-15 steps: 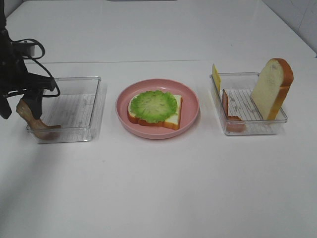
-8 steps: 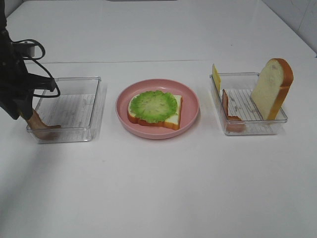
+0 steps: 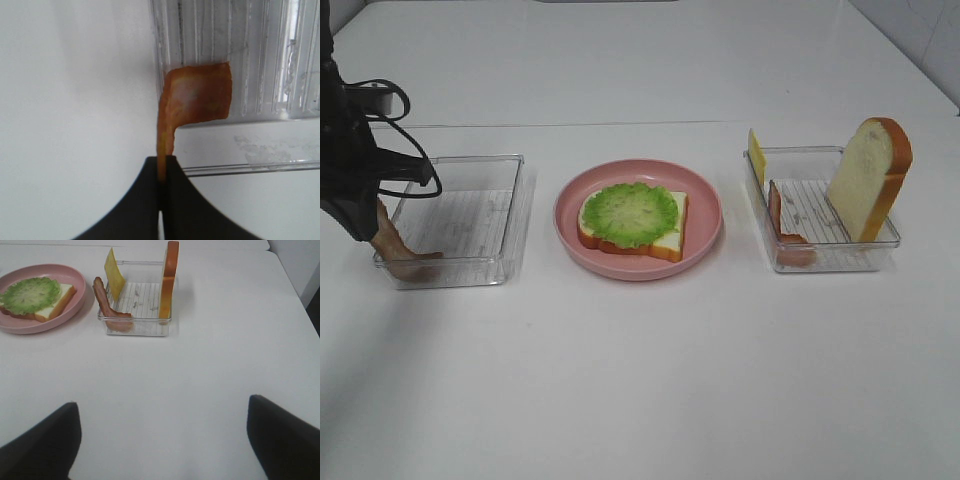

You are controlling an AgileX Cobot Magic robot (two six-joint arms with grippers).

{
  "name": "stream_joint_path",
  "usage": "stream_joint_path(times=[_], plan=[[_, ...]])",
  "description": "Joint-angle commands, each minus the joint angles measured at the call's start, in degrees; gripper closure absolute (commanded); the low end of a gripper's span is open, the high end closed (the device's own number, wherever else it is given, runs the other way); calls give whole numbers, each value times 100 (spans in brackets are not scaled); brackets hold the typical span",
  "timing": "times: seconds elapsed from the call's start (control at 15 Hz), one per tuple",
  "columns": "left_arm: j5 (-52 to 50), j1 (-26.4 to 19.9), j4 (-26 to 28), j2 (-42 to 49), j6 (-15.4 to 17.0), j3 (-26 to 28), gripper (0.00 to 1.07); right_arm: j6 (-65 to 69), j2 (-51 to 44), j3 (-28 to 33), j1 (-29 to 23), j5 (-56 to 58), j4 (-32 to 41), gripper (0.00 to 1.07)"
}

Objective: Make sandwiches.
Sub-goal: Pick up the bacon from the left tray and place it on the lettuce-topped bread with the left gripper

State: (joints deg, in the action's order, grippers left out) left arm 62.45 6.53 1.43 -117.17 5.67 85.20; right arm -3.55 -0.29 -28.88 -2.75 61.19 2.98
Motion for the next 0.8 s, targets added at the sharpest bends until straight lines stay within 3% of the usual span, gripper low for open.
stream_joint_path(times=[0.07, 0.33, 0.47, 0.67, 0.8], plan=[[-115, 11, 29, 264, -6, 34, 107, -74, -92, 6, 40, -52, -11, 22], [-183, 11, 550, 613, -269, 315, 107, -74, -92, 6, 40, -52, -11, 22], [-172, 17, 1123, 642, -567, 665, 107, -74, -92, 6, 40, -52, -11, 22], [-355, 17, 2475, 642, -1180, 1066, 107, -74, -92, 6, 40, -52, -11, 22], [-636, 34, 3736, 596, -1719, 1129, 107, -74, -92, 6, 40, -52, -11, 22]])
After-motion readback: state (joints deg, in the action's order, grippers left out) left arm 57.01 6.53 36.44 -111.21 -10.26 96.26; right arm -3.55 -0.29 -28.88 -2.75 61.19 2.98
